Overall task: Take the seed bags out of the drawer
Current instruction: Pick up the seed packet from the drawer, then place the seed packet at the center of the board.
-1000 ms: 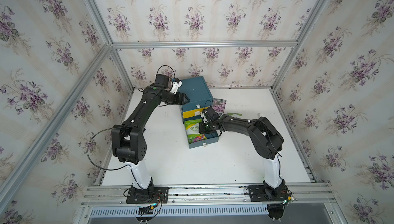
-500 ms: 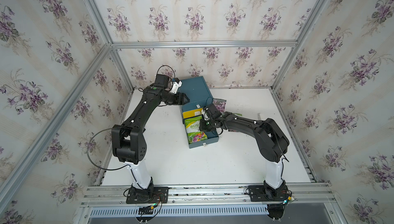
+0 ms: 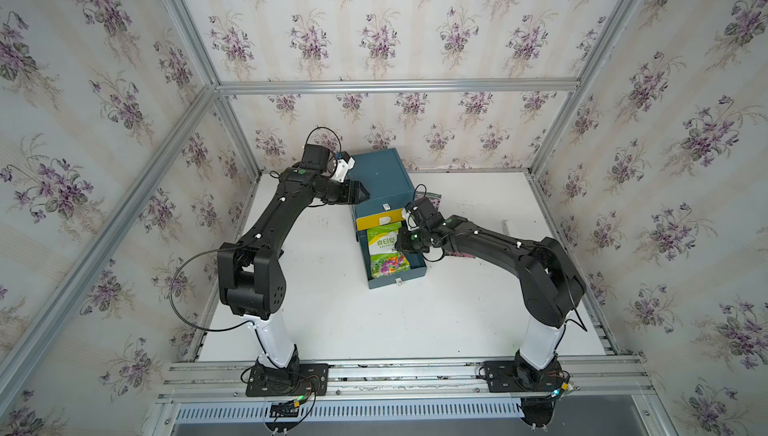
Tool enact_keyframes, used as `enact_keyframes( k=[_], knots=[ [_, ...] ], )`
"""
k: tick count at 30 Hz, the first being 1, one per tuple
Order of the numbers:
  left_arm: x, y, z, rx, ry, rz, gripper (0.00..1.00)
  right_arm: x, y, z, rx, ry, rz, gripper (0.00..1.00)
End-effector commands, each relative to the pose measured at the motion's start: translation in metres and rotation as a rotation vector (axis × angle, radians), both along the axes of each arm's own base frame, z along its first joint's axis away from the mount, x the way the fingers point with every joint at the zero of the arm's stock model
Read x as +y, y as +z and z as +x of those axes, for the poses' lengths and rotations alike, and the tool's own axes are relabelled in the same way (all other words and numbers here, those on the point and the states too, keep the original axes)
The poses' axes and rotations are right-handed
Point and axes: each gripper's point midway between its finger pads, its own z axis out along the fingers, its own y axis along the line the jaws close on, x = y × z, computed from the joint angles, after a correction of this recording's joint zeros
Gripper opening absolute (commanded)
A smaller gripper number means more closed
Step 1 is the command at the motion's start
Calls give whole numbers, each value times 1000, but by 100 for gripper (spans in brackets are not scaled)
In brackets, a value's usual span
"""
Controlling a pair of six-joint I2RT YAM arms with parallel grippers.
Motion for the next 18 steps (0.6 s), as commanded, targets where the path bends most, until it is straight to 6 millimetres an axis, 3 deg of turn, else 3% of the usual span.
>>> enact_keyframes(
  k=[1, 10, 18],
  knots=[
    [37, -63, -55, 288, 9, 252, 76, -7, 6, -4, 11, -20, 6, 0],
    [36, -62, -54, 286, 11, 249, 76, -32, 18, -15, 12, -60, 9, 0],
    [36, -61, -53, 287, 11, 249, 76, -76, 31, -31, 15, -116, -11, 0]
  ],
)
